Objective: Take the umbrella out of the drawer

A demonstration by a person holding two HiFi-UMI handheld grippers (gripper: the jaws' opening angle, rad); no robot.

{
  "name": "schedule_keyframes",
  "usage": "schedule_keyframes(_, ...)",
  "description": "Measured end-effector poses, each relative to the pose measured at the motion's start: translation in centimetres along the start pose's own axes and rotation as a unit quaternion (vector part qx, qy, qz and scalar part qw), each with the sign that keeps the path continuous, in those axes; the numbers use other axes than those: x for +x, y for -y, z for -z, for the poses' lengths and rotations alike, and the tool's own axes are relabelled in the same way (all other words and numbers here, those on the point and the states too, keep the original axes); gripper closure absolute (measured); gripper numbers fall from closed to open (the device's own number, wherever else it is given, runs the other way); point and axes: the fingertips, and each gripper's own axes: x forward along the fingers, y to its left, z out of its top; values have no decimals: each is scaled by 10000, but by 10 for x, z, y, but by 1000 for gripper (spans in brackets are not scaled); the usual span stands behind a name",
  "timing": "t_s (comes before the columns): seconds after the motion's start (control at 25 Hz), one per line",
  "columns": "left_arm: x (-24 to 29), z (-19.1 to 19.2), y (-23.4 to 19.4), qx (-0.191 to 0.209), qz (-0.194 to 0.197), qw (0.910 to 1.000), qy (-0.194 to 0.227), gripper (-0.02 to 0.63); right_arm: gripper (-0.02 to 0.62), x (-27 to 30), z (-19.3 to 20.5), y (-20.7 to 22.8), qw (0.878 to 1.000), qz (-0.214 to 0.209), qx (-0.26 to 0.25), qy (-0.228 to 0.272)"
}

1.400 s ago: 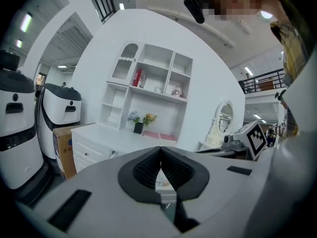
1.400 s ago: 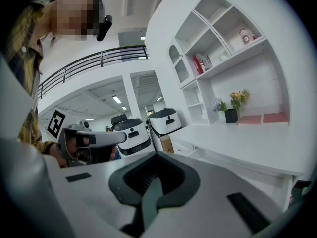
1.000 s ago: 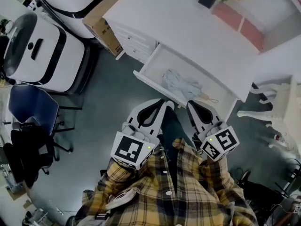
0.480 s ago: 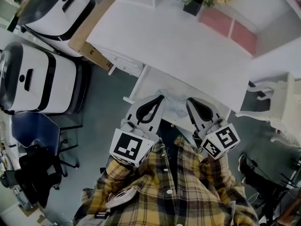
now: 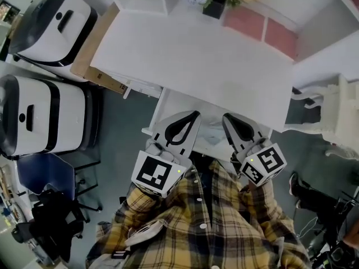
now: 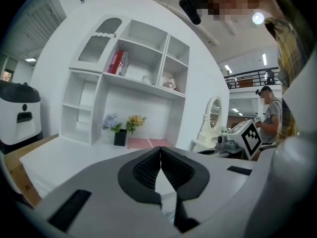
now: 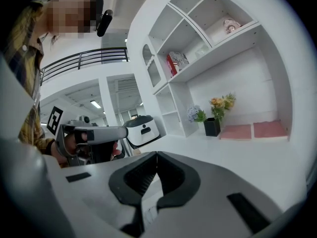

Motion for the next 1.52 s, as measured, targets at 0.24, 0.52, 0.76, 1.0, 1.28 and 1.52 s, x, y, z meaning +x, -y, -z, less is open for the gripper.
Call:
schedule_keyframes(0.24, 16, 0, 4, 143, 626, 9977, -223, 584, 578, -2, -5, 10, 9988, 475, 101, 102)
schedule_keyframes(0.52, 35, -4, 12, 321, 1149, 9924, -308, 584, 578, -12, -7, 14, 9941, 1009, 267, 292)
schedule_keyframes(0.76, 40, -1, 21, 422, 1438, 9879, -398, 584, 578, -21, -6, 11, 9906, 1241, 409, 408)
schedule_keyframes(1.0, 43, 6, 26, 527, 1594, 9842, -561, 584, 578, -28, -1, 13, 9876, 1410, 523, 451)
schedule_keyframes(1.28, 51, 16, 24, 563, 1669, 9817, -731, 584, 578, -30, 4, 21, 9849, 1543, 649, 446)
schedule_keyframes(1.52, 66, 30, 26, 596, 1794, 9774, -945, 584, 578, -37, 12, 32, 9818, 1661, 832, 400)
